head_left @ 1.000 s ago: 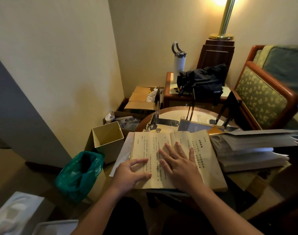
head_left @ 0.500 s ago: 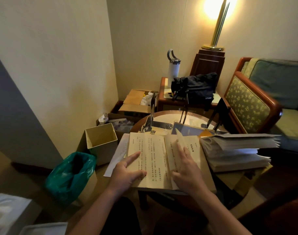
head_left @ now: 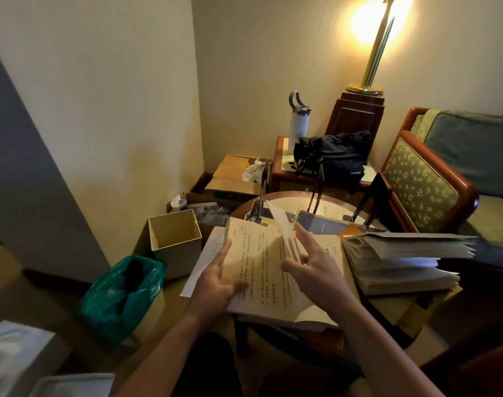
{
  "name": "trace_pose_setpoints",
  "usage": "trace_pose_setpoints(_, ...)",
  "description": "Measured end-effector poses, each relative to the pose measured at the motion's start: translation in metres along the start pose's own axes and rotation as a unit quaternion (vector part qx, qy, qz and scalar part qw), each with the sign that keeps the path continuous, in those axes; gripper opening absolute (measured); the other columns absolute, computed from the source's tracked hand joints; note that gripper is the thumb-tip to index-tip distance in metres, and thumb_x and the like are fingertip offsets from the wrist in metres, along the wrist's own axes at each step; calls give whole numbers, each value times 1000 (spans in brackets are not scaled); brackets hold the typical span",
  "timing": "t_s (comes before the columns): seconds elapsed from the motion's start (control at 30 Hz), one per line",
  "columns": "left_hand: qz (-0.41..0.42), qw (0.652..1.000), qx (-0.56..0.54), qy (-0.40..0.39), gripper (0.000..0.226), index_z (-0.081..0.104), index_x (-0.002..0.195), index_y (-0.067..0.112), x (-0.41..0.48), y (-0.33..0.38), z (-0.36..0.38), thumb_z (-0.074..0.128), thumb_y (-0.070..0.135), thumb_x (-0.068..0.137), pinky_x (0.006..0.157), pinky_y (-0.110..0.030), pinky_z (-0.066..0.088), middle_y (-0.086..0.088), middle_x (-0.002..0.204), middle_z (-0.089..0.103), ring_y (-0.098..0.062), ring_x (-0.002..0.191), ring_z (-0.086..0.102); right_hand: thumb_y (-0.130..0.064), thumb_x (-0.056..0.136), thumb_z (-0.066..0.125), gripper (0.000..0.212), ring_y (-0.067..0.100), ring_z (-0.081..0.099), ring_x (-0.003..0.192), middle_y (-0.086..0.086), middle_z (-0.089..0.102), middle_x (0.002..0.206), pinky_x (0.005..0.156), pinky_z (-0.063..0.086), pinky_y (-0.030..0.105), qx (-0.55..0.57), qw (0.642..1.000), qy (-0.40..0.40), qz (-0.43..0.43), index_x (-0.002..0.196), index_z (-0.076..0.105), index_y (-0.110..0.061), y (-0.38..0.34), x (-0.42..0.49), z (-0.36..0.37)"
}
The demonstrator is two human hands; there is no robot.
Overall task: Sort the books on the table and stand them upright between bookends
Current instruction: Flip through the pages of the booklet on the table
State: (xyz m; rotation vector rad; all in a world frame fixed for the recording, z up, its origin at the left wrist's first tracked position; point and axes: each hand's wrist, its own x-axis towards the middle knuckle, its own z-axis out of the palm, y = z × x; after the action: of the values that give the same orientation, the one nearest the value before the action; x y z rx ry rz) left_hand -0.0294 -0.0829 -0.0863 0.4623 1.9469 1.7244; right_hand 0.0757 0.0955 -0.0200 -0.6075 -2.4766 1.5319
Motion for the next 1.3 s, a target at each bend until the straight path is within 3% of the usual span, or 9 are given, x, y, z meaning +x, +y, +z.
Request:
trace_pose_setpoints(0.13, 14, 999, -27, 34, 61, 24, 151, 46, 0, 5, 2, 48, 16, 103, 89, -39, 58, 5, 144, 43, -19, 120, 54, -53, 92, 60, 88, 18, 54, 125, 0, 40, 154, 81, 49, 15, -49, 996, -65, -29, 158, 4, -39, -11, -1, 26)
trace_pose_setpoints(0.2, 2, 997, -68, 41, 51, 25, 149, 48, 1, 8, 3, 40, 27, 106, 89, -39, 58, 9, 140, 43, -19, 117, 55, -63, 92, 49, 86, 22, 44, 137, -2, 34, 159, 100, 45, 28, -63, 992, -102, -30, 159, 2, -35, -8, -2, 39)
trace_pose_setpoints(0.37, 16, 999, -12, 33, 60, 27, 148, 48, 4, 3, 1, 57, 30, 99, 78, -19, 51, 14, 147, 41, -12, 123, 50, -46, 105, 33, 63, 21, 5, 154, -5, 6, 167, 123, 18, 48, -279, 946, -143, -85, 159, 9, -24, 23, 10, 52)
trace_pose_setpoints(0.53, 25, 994, 105, 24, 86, 25, 152, 46, 2, -6, 1, 77, 26, 86, 70, -15, 52, 19, 135, 34, -5, 116, 41, -62, 97, 12, 66, 30, -19, 150, -5, -17, 165, 119, -10, 62, -481, 854, -135, -144, 154, -15, -43, 58, 24, 44)
trace_pose_setpoints(0.6, 14, 993, 116, 17, 88, 27, 151, 48, 3, -7, 0, 79, 25, 84, 73, -21, 59, 15, 134, 37, -5, 109, 50, -71, 89, -4, 69, 28, -22, 149, -6, -19, 164, 117, -12, 63, -477, 862, -107, -133, 153, -11, -48, 62, 33, 39)
trace_pose_setpoints(0.87, -31, 989, 142, -5, 55, 56, 129, 50, 13, -10, -3, 79, 30, 83, 62, -12, 40, 13, 141, 37, -4, 111, 38, -74, 94, 9, 60, 19, -33, 146, -12, -26, 162, 117, -17, 58, -458, 878, -73, -118, 149, -11, -59, 87, 47, 30)
trace_pose_setpoints(1.0, -43, 984, 170, 24, 37, 64, 120, 47, 37, -8, 3, 74, 33, 88, 50, -11, 46, 9, 142, 44, 2, 92, 47, -75, 94, 7, 57, 16, -37, 143, -15, -28, 160, 115, -23, 55, -449, 882, -66, -129, 148, -9, -61, 91, 47, 30)
trace_pose_setpoints(1.13, -32, 978, 201, 51, 25, 70, 108, 47, 70, -6, 3, 74, 38, 86, 69, -23, 61, 5, 138, 54, -6, 102, 60, -76, 94, 7, 54, 13, -38, 143, -18, -28, 159, 116, -23, 55, -434, 890, -63, -126, 146, -6, -65, 93, 47, 31)
trace_pose_setpoints(1.3, -7, 973, 224, 57, 18, 73, 108, 38, 104, 9, 8, 72, 34, 89, 60, -13, 42, 4, 133, 62, 8, 85, 50, -77, 94, 7, 50, 11, -39, 142, -21, -28, 158, 115, -26, 53, -418, 899, -64, -116, 142, -4, -70, 93, 47, 31)
